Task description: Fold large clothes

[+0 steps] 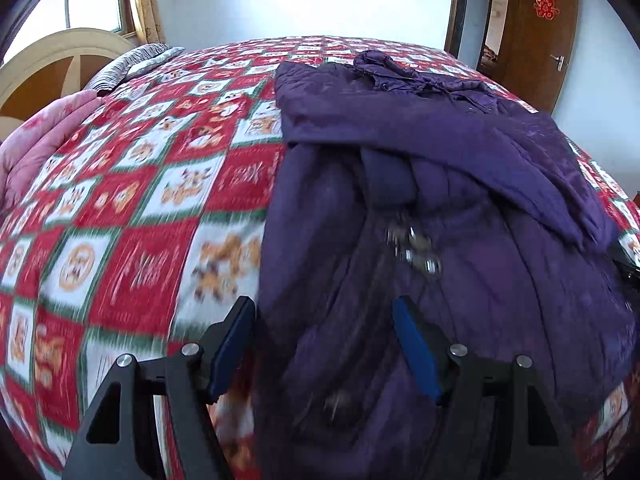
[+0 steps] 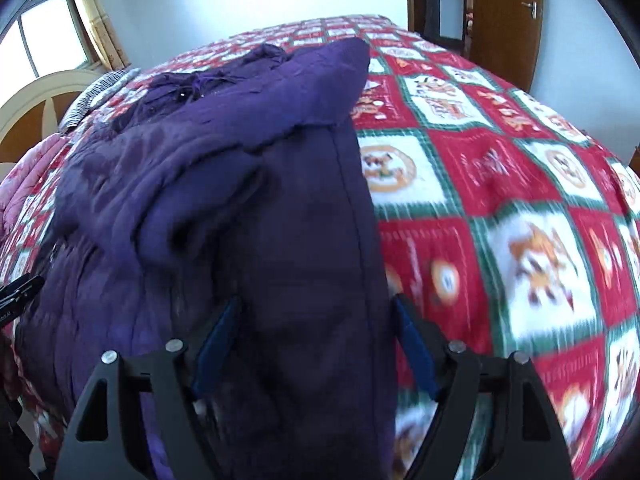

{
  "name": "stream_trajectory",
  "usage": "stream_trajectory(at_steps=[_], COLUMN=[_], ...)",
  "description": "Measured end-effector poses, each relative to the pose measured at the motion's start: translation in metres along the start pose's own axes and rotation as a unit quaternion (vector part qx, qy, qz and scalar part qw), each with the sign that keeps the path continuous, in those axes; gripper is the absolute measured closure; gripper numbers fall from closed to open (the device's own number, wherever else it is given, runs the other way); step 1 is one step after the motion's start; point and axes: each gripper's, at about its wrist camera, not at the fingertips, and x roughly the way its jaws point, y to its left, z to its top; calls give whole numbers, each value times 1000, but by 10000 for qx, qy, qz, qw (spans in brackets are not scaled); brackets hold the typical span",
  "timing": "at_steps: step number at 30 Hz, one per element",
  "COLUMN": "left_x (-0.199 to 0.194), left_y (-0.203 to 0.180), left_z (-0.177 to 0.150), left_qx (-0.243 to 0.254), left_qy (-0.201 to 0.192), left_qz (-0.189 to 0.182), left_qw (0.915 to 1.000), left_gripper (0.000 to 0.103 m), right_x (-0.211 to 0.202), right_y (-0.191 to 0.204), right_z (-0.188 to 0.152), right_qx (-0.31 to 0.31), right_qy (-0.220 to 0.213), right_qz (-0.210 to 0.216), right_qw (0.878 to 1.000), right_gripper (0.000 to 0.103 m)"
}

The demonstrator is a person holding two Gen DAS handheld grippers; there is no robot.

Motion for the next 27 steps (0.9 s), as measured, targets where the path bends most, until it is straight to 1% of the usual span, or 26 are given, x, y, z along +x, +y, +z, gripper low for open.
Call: stream_trajectory(at_steps=[2,4,5,9,11,13,15,16,18,20,21,22,23,24,25,26,27], left_x=[-10,-14,-17,-23,-21,-14,-9,-8,-5,-6,-7,-10,-15,-21,-25,-33,-39], left_y=[3,4,6,10,11,15,20,20,15,13,12,11,8,4,0,-4,-5], left_z=[-17,-28,-34,-41,-42,-43,-41,-40,-38,-39,-40,-41,-43,-46,-48,-51,-53], left_qx=[-30,-30,-26,-138,-172,-280,-477,-495,-409,-314,-249,-173,-5,203,400,606,675], left_qy=[12,9,-63,-124,-140,-106,-82,-79,-73,-101,-119,-146,-209,-303,-381,-534,-594], left_qz=[-107,-135,-158,-248,-258,-296,-426,-455,-373,-379,-427,-573,-692,-625,-616,-606,-581], left_qw=[9999,9999,9999,9995,9994,9991,9979,9977,9984,9987,9987,9981,9974,9974,9966,9949,9943], left_gripper=[31,31,31,30,29,22,17,14,12,12,15,36,41,52,65,71,78], right_x=[-10,-19,-24,-33,-34,-32,-28,-26,-23,-24,-26,-28,-31,-35,-37,-40,-44], right_y=[-4,-15,-15,-11,-6,-7,-11,-16,-19,-14,-11,-8,-8,-6,-5,-6,-8], right_z=[-12,-23,-27,-43,-52,-62,-61,-58,-55,-53,-52,-53,-54,-54,-55,-57,-59], right_qx=[72,314,276,197,101,140,268,427,630,526,412,373,380,309,286,336,414], right_qy=[-56,-58,-110,-67,17,-12,-156,-246,-346,-394,-410,-388,-397,-397,-396,-410,-421], right_qz=[-3,215,238,358,537,594,729,837,945,873,883,1114,1169,1136,1169,1256,1373], right_qw=[10000,9993,9993,9991,9985,9981,9969,9953,9929,9940,9944,9923,9916,9923,9919,9907,9888], right_gripper=[24,24,24,24,24,24,24,24,25,34,53,65,66,68,69,70,70])
